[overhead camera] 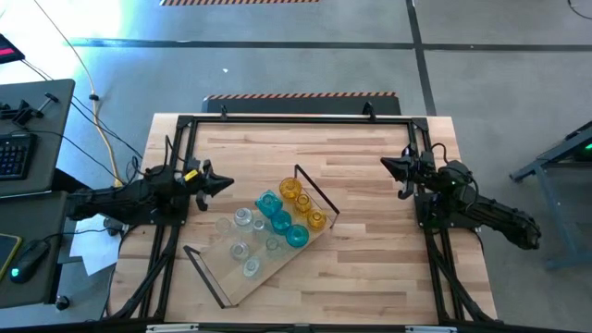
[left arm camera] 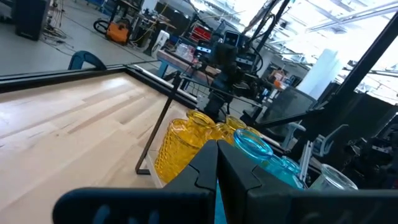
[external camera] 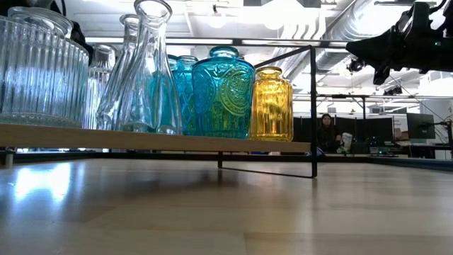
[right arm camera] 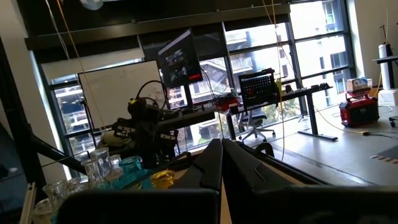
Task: Sort vases onto shelf
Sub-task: Return to Home Position
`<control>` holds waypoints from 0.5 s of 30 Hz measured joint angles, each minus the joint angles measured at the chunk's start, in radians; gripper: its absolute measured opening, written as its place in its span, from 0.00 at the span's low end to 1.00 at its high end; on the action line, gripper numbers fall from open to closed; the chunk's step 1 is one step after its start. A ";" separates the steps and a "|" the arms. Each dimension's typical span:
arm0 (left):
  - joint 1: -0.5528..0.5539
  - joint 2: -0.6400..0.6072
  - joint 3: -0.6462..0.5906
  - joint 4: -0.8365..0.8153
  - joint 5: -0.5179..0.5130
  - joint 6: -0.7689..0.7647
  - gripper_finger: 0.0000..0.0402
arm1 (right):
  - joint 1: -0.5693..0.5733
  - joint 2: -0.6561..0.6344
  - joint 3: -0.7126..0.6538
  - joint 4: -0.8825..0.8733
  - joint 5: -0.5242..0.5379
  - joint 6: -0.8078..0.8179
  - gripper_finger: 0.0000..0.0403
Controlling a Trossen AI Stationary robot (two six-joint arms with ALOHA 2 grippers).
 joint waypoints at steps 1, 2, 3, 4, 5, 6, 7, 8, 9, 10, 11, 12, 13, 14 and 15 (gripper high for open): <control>0.000 0.000 0.000 0.000 0.000 0.000 0.00 | 0.000 0.000 0.000 0.000 0.000 0.000 0.00; 0.000 0.001 0.000 0.000 0.000 0.000 0.00 | 0.000 0.000 0.000 0.000 0.000 0.000 0.00; 0.000 0.004 0.000 0.001 0.000 0.000 0.00 | 0.000 0.000 0.000 0.000 0.000 0.000 0.00; 0.000 0.009 0.000 0.000 0.000 0.000 0.00 | 0.000 0.000 0.000 0.000 0.000 0.000 0.00; 0.000 0.011 0.000 -0.002 0.000 0.000 0.00 | 0.000 0.000 0.000 0.000 0.000 0.000 0.00; 0.000 0.010 0.000 -0.003 0.000 0.000 0.00 | 0.000 0.000 0.000 0.000 0.000 0.000 0.00; 0.000 0.010 0.000 0.000 0.000 0.000 0.00 | 0.000 0.000 0.000 0.000 0.000 0.000 0.00; 0.000 0.010 0.000 0.000 0.000 0.000 0.00 | 0.000 0.000 0.000 0.000 0.000 0.000 0.00; 0.000 0.010 0.000 0.000 0.000 0.000 0.00 | 0.000 0.000 0.000 0.000 0.000 0.000 0.00; 0.000 0.010 0.000 0.000 0.000 0.000 0.00 | 0.000 0.000 0.000 0.000 0.000 0.000 0.00; 0.000 0.010 0.000 0.000 0.000 0.000 0.00 | 0.000 0.000 0.000 0.000 0.000 0.000 0.00; 0.000 0.010 0.000 0.000 0.000 0.000 0.00 | 0.000 0.000 0.000 0.000 0.000 0.000 0.00; 0.000 0.010 0.000 0.000 0.000 0.000 0.00 | 0.000 0.000 0.000 0.000 0.000 0.000 0.00; 0.000 0.010 0.000 0.000 0.000 0.000 0.00 | 0.000 0.000 0.000 0.000 0.000 0.000 0.00; 0.000 0.010 0.000 0.000 0.000 0.000 0.00 | 0.000 0.000 0.000 0.000 0.000 0.000 0.00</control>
